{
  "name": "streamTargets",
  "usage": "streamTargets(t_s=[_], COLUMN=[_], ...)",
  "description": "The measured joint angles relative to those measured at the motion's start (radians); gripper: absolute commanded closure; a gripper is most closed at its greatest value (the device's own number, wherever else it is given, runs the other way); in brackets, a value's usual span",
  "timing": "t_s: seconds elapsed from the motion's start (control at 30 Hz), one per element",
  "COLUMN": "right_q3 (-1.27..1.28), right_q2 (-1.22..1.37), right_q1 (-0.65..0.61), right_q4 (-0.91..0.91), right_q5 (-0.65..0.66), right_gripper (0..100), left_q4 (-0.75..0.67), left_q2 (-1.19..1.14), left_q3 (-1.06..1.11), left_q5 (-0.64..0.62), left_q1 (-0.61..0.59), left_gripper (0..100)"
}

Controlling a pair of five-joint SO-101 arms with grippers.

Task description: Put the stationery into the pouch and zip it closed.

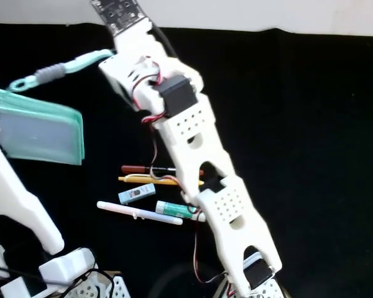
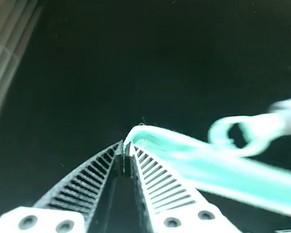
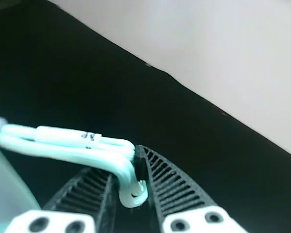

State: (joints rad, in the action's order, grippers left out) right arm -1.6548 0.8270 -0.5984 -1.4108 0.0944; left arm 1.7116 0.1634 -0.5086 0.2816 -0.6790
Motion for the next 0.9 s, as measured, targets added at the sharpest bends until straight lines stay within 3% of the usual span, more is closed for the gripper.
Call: streamTargets(t_s=[0.27,0.9], right_q3=[0.0,0.0], right_q2=[0.0,0.0], right_q1=[0.124,0.137], right_q4=[-0.003,-0.005], right_q5=[0.0,0.0], right_gripper=[99.2,99.2], left_q4=[0.008,0.012], left_q2=[0.0,0.0], left_q3=[0.0,0.0], left_q5=[-0.118,-0.127], left_q1=[0.0,-0.002], left_gripper=[99,99])
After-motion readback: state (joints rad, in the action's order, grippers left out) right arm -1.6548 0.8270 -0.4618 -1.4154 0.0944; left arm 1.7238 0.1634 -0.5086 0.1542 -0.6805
